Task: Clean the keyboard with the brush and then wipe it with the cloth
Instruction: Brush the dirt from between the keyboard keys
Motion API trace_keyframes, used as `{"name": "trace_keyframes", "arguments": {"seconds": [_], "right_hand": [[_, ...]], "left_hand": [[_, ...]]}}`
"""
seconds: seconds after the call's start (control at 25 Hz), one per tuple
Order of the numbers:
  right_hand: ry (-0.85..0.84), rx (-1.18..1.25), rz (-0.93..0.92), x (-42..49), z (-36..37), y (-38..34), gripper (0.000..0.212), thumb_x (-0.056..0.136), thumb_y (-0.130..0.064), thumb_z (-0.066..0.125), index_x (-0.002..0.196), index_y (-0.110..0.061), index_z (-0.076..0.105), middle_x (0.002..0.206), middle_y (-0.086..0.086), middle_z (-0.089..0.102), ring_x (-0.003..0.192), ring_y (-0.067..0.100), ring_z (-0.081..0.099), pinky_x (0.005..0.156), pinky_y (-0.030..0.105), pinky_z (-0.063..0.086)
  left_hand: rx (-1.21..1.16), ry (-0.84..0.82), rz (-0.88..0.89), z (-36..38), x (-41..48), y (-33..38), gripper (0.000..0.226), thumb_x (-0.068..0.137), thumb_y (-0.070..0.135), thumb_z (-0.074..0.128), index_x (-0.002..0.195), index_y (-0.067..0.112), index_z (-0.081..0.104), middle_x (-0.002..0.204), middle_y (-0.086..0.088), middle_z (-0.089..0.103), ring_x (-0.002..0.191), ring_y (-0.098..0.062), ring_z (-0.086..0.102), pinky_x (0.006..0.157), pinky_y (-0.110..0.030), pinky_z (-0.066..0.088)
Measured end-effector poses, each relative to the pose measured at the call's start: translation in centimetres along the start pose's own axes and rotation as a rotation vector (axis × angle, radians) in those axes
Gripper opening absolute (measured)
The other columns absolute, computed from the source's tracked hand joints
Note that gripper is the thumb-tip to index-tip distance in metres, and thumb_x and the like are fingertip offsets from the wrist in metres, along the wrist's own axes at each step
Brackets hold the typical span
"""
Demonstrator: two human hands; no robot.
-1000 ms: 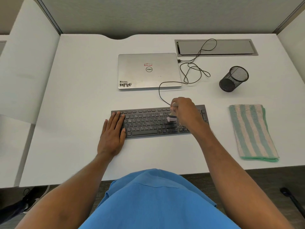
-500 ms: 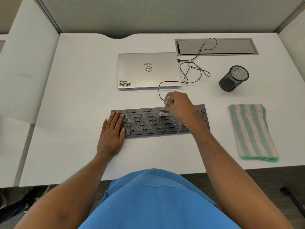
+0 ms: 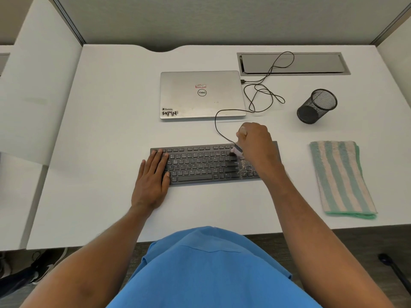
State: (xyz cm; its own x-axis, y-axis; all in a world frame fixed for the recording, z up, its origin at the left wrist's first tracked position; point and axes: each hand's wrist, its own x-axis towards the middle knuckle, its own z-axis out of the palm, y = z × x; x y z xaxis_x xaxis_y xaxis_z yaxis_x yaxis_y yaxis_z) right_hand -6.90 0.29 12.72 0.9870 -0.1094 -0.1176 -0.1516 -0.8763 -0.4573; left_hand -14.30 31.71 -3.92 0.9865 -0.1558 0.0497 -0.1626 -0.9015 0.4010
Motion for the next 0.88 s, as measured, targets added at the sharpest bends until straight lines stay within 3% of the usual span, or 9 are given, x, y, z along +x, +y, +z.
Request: {"name": "trace_keyframes", "arguments": {"seconds": [0.2,0.28,0.4,0.48,0.56,0.72,0.8,0.88], "right_hand": [[0.012,-0.056,0.056,-1.2,1.0,0.3,0.023,0.102,-0.013,0.051,0.084,-0.003,0.063,0.077,0.008,0.064,0.061,0.019,0.057,0.055,0.026,0.037],[-0.024,-0.127,0.091,-1.1,0.5,0.3,0.023,0.103,-0.013,0.05,0.085,-0.005,0.061,0.066,0.001,0.055,0.052,0.012,0.052,0.047,0.022,0.031],[0.055,-0.097,0.087,-1.3,-0.5,0.3,0.034,0.102,-0.011,0.05,0.068,-0.011,0.046,0.057,-0.006,0.044,0.046,0.009,0.052,0.042,0.02,0.024],[0.104,-0.052,0.076,-1.5,-0.6,0.0,0.038,0.102,-0.013,0.048,0.065,-0.013,0.04,0.056,-0.008,0.04,0.043,0.004,0.042,0.043,0.017,0.021],[0.103,-0.032,0.08,-1.6,0.0,-0.3,0.037,0.103,-0.014,0.049,0.066,-0.013,0.042,0.058,-0.007,0.042,0.044,0.001,0.036,0.043,0.017,0.019],[0.003,-0.069,0.115,-1.6,0.8,0.3,0.022,0.104,-0.013,0.05,0.084,-0.005,0.057,0.063,0.0,0.052,0.05,0.006,0.048,0.038,0.015,0.024],[-0.017,-0.127,0.132,-1.6,0.4,0.3,0.02,0.103,-0.013,0.053,0.093,0.0,0.064,0.069,0.008,0.063,0.063,0.018,0.062,0.04,0.018,0.024],[0.056,-0.172,0.13,-1.4,-0.1,0.2,0.022,0.103,-0.016,0.05,0.088,-0.004,0.062,0.076,0.011,0.068,0.068,0.022,0.059,0.043,0.019,0.021]], "left_hand": [[0.0,0.001,0.004,0.0,0.0,0.0,0.062,0.108,0.035,0.03,0.168,0.021,0.024,0.177,0.003,0.015,0.164,-0.012,0.004,0.133,-0.049,0.011],[0.0,-0.003,-0.002,0.0,0.0,0.0,0.062,0.108,0.035,0.03,0.169,0.021,0.023,0.177,0.003,0.014,0.164,-0.011,0.003,0.133,-0.049,0.011],[0.004,-0.005,0.002,0.0,0.0,0.1,0.063,0.108,0.036,0.029,0.169,0.021,0.023,0.177,0.003,0.014,0.164,-0.011,0.002,0.133,-0.049,0.011],[0.001,-0.004,0.002,-0.1,0.0,0.0,0.063,0.108,0.036,0.029,0.169,0.021,0.023,0.177,0.003,0.014,0.164,-0.012,0.002,0.133,-0.049,0.011],[0.001,-0.003,0.002,0.0,0.0,0.1,0.063,0.108,0.036,0.03,0.169,0.021,0.023,0.177,0.003,0.014,0.164,-0.012,0.003,0.133,-0.049,0.011],[-0.004,-0.002,0.003,0.0,0.0,0.1,0.062,0.108,0.035,0.031,0.169,0.022,0.023,0.177,0.003,0.015,0.164,-0.012,0.003,0.133,-0.049,0.011],[-0.003,-0.001,0.004,0.0,0.0,0.0,0.062,0.108,0.035,0.031,0.169,0.021,0.023,0.177,0.003,0.015,0.164,-0.012,0.003,0.133,-0.049,0.011],[0.003,-0.003,0.003,0.0,0.0,0.0,0.062,0.108,0.035,0.031,0.169,0.021,0.023,0.177,0.003,0.015,0.164,-0.012,0.003,0.133,-0.049,0.011]]}}
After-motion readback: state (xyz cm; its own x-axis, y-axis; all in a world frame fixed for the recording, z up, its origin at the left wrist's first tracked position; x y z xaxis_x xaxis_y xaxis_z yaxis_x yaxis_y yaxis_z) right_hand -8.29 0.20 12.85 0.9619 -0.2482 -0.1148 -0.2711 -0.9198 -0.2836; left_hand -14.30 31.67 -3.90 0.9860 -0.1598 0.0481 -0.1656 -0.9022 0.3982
